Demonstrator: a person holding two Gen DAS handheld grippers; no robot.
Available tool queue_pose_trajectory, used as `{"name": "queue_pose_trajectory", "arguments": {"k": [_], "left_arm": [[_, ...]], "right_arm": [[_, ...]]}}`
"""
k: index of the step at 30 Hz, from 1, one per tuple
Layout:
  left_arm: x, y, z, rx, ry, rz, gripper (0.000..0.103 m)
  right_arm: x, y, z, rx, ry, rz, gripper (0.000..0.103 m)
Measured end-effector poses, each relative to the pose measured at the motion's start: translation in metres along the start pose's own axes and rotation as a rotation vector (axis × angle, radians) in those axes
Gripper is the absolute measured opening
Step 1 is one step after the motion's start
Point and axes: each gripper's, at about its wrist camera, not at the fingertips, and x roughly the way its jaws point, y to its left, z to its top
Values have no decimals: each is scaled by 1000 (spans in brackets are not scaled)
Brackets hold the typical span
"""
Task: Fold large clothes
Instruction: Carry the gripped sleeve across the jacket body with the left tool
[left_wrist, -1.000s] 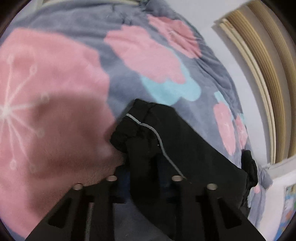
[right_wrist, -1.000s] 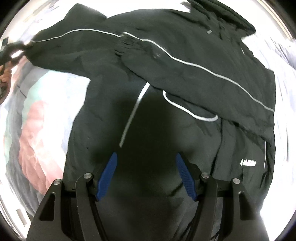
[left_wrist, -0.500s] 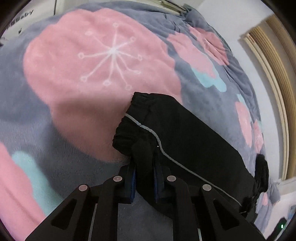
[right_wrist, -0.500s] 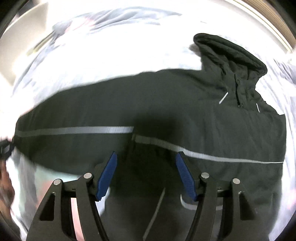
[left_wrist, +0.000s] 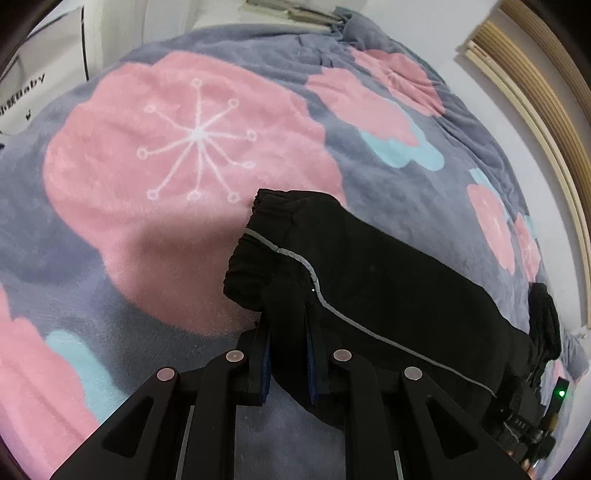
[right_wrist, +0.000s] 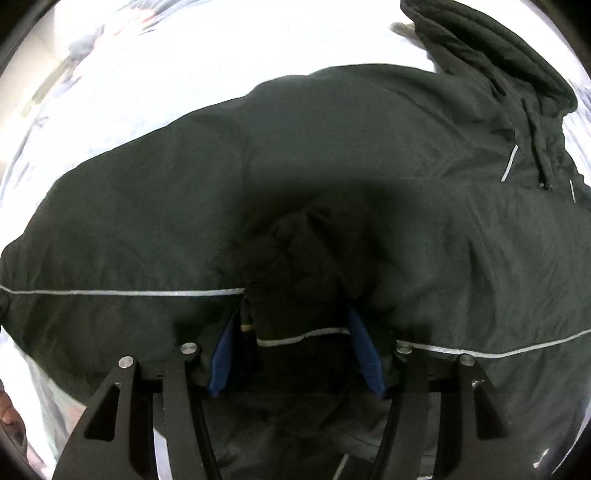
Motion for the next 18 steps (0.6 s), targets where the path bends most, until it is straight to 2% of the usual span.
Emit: {"name": "queue_pose_trajectory", "arguments": {"k": [2,5,7,11,18], "left_arm": [[-12,-7,0,16,-24,-5,15],[-37,-20,-1,67,-69,-28,15],[-54,-36,-4,133,-94,-34,15],[-85,-72,-18,263,-136,-60,15],[-128,-172,-69,480,-144,-219,15]], "right_arm": [[-12,-6,-2,23,8,32,64],[-43,-26,-23,138,0,184,69],[-59,-39,-44,184,-8,209,70],[-82,-57,-88,191,-16,158,70],[-120,-95,-163,161,-31,30,70]]}}
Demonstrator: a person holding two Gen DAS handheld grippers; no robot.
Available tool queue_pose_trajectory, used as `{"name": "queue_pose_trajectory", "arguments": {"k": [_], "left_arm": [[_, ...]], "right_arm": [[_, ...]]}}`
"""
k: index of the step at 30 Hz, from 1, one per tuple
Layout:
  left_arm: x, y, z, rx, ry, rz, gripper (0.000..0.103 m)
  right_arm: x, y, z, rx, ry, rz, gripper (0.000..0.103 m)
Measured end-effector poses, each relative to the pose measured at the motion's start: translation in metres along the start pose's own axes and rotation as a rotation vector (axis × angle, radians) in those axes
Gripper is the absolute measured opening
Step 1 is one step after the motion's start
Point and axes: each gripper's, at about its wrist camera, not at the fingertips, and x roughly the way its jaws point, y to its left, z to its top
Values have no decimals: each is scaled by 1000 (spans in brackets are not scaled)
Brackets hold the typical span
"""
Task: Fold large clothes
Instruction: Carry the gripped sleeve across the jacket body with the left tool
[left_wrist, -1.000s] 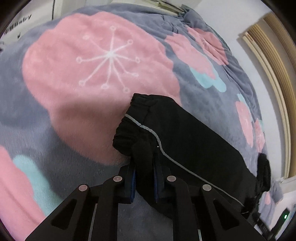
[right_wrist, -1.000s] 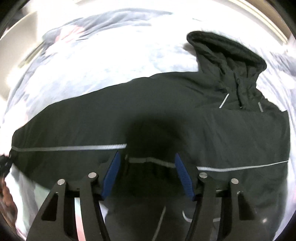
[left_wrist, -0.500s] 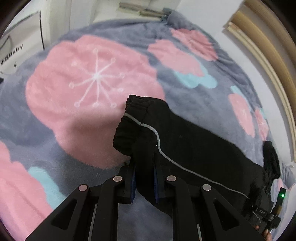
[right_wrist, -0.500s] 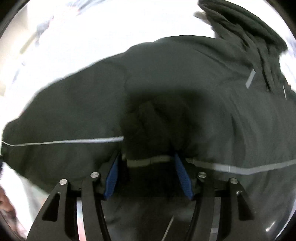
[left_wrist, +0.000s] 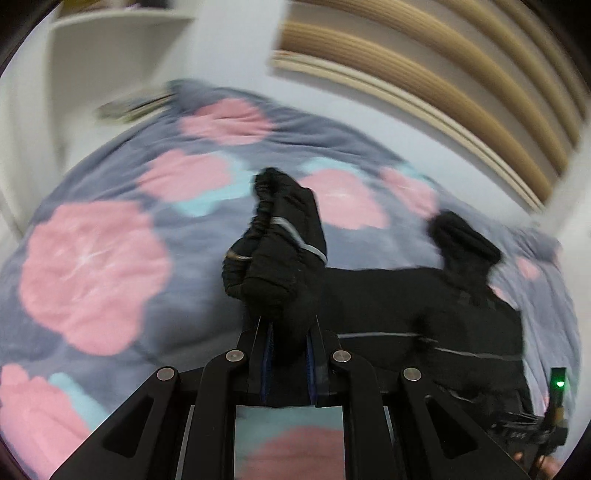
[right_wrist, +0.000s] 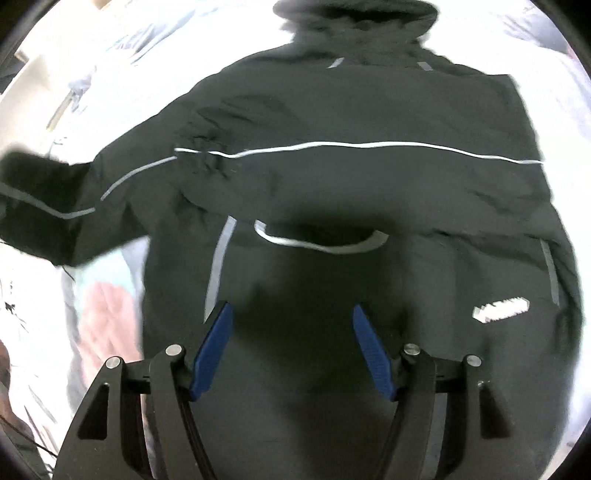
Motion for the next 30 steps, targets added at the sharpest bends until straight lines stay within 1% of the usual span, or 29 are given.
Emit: {"name": "queue_pose_trajectory", "arguments": {"k": [2,4,7,10,14,17,20,23,25,28,30], "left_arm": [[1,-40,-1,70,5,-31,14],[3,-80,-4,125,10,-69,14],[4,-137,-10,191,8,-126,14],[7,-193,-17,244,17,-159,14],[16,-259,-31,300,41,-193,14],[29,-304,-42,339,71,-225,14],[53,-354,-61,383,117,-253,14],[84,-385,-75,397,172,-267,14],[114,-405,-87,406,223,-268,14],[157,-415,-103,402,303,-268,14],[180,-415,-113,393,354,-276,15]], "right_arm": [[-17,-14,-19,-12,-26,-26,70],[-31,-32,-27,-25,-54,-32,70],[-45,-53,-30,-32,-74,-27,70],[-51,-72,-29,-30,-73,3,70],[-54,-91,-29,-34,-65,17,70],[-57,-115,-27,-34,-51,21,70],[-56,-138,-21,-36,-31,11,70],[-51,-162,-11,-30,-20,0,70],[-44,-179,-2,-15,-8,-11,70],[-33,-198,9,20,10,-11,70],[-25,-209,18,42,18,-11,70]]}}
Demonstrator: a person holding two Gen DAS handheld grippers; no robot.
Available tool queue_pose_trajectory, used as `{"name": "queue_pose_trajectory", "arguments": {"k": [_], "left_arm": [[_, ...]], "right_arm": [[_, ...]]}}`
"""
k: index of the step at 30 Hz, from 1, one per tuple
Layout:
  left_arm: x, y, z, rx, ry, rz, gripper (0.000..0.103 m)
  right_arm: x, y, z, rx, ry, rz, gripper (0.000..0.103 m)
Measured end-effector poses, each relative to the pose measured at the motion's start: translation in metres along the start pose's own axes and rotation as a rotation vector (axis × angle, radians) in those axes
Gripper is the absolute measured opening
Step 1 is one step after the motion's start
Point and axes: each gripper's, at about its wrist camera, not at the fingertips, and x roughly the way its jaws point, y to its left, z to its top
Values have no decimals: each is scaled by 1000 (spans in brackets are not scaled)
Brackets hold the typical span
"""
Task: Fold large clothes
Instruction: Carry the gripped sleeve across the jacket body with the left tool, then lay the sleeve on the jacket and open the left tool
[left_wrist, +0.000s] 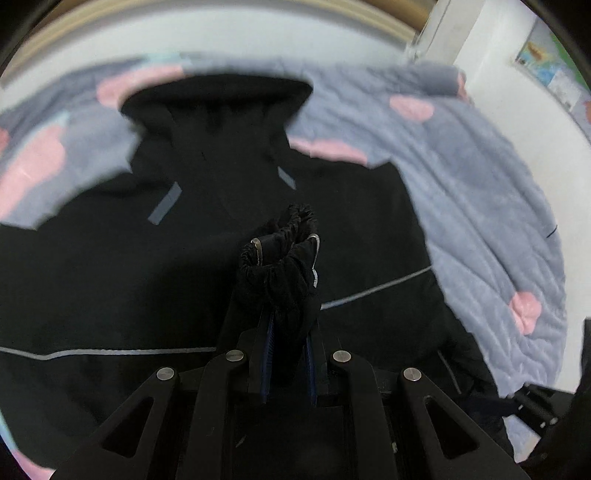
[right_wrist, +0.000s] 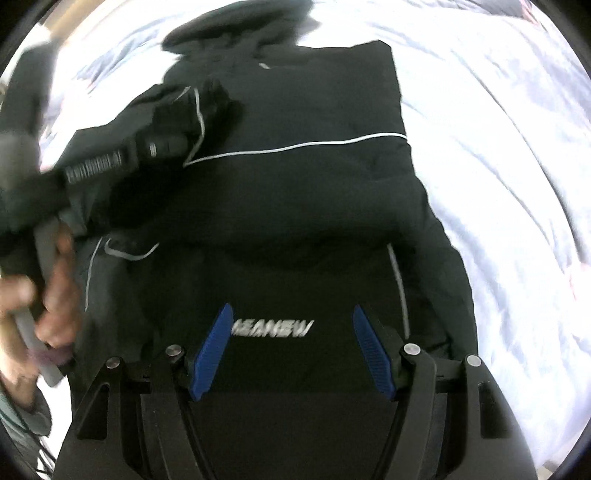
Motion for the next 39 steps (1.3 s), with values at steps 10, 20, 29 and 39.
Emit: {"name": "queue_pose_trajectory", "arguments": {"k": [10,20,29,39], "left_arm": [[25,14,-21,-44,140,-285,63],[-55,66,-55,-97,126,-258,64],[-114,124,-68,-228,9,-109,64],[-145,161,-39,-285,-139,70,64]], "right_arm": [[9,-19,41,101,-39,50,70],[30,16,93,89,-59,224,71],[84,31,115,261,38,406,72],[-3,49,116,86,-178,271,30]]}}
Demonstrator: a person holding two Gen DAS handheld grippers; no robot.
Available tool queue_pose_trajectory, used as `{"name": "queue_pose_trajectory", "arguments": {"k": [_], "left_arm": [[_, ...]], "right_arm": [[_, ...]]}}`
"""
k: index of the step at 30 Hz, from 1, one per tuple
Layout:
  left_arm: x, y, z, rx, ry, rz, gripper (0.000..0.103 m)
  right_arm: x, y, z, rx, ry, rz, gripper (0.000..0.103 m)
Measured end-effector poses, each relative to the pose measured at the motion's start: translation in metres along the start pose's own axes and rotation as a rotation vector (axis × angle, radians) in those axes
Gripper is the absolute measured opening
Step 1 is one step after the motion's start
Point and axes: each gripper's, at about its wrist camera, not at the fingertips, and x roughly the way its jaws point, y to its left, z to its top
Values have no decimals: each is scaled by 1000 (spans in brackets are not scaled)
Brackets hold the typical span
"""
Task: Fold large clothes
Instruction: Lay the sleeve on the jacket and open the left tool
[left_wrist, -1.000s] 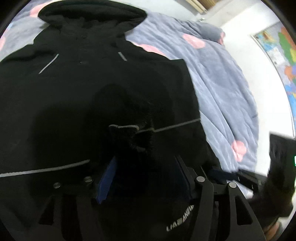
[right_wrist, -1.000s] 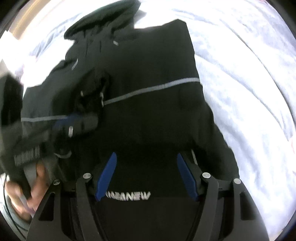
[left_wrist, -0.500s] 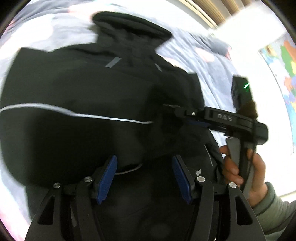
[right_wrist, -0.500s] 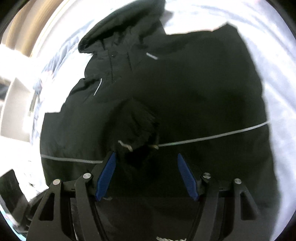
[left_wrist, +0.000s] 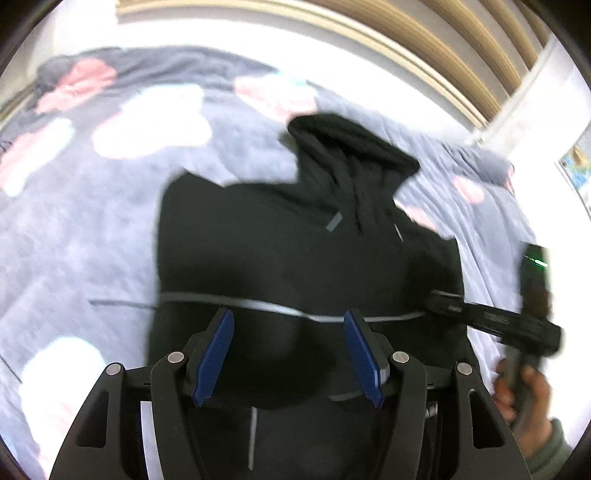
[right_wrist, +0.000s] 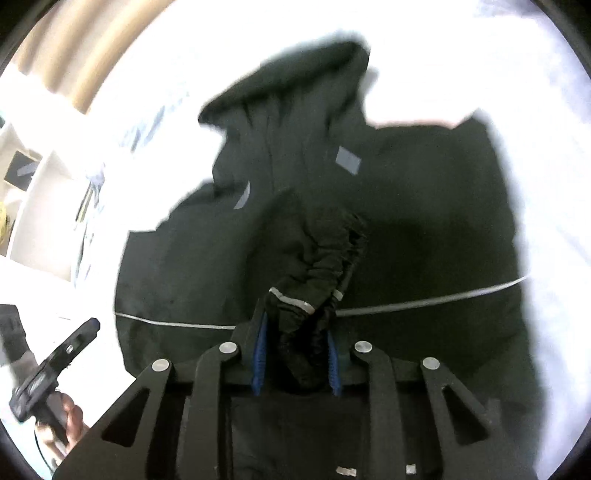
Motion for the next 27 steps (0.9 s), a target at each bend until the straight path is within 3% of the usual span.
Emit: {"name": "queue_pose_trajectory", "arguments": {"k": [3,6,10,13,15,19,22,25,27], "left_arm": [[1,1,14,-3,-22,-4,64],[21,-4,25,9,-4,-29,64],[82,-12,27,40,108,-4,64],[134,-16,19,92,194,99,64],[151,-20,16,135,211,166,63],[165,-27,16,184,206,218,65],[170,-29,15,198,201,231,67],[160,-32,19,198,186,225,67],[139,-36,21,177,145,155,67]], "right_arm": [[-53,-13,12,-15,-120,-56,30],[-73,-35,22,-26,-162,-157,30],[-38,-73,22,30,-88,-238,30],[18,-101,11,57,22,-298,30],[47,-117,-1,69,59,-314,31],[57,-130,-4,127,34,-267,33],[54,-127,-2,99,56,-270,34],[41,-124,3,100,73,-284,46],[26,-114,6,93,53,-304,56]]}}
